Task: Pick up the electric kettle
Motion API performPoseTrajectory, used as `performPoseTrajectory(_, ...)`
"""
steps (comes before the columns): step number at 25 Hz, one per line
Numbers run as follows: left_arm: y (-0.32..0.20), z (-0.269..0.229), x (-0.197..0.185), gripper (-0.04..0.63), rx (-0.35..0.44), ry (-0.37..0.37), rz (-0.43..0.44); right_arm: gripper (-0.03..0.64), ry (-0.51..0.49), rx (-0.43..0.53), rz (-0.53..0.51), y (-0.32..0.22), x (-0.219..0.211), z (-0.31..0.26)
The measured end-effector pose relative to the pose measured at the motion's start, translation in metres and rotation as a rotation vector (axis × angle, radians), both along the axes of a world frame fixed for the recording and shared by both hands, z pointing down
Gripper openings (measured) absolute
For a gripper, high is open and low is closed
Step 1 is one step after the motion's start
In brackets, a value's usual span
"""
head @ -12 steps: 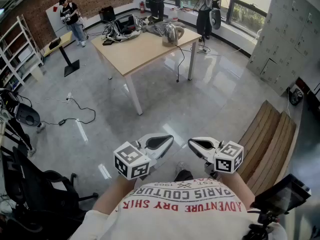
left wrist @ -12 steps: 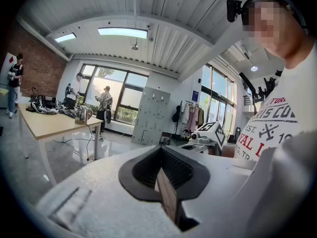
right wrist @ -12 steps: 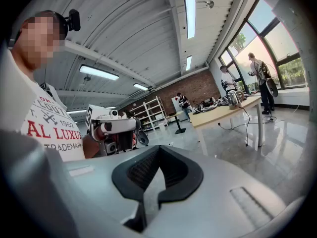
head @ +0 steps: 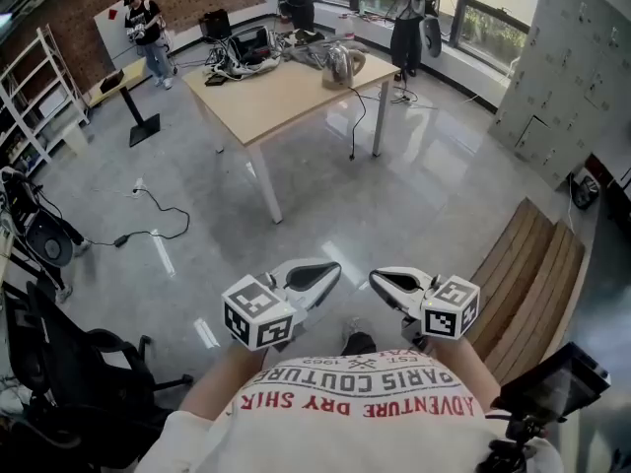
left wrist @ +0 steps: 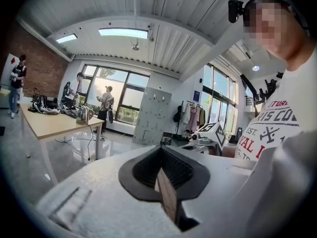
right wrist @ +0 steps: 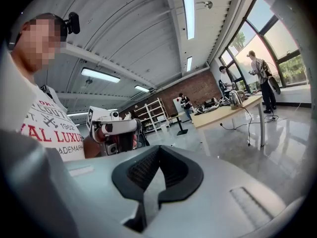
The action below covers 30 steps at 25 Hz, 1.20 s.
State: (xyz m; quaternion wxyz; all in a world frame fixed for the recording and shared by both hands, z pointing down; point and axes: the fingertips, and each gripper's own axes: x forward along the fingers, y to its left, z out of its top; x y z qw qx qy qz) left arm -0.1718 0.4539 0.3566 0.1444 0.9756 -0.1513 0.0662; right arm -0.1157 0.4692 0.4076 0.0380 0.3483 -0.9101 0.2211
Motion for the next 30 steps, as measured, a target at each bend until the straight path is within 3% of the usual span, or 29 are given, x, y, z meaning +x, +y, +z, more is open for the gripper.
performPoseTrajectory(10,0.011,-0.007,-0.01,0.0,-0.031,0.05,-0.003,0.0,0.061,0.004,0.019,0.011,-0.012,0.002)
performPoseTrajectory(14,0.022,-0.004,-0.008,0.001,0.054,-0.039,-0.002,0.0,0.063,0.035,0.014,0.022,-0.014,-0.01)
performPoseTrajectory(19,0.022,-0.013,-0.012,0.0,0.005,0.025,0.013,0.0,0.109,0.056,0.037,0.024,-0.012,-0.022)
performPoseTrajectory(30,0.008,0.0,-0.005,0.0,-0.029,0.017,0.009,0.0,0.068,0.047,0.087,0.009,0.011,-0.021)
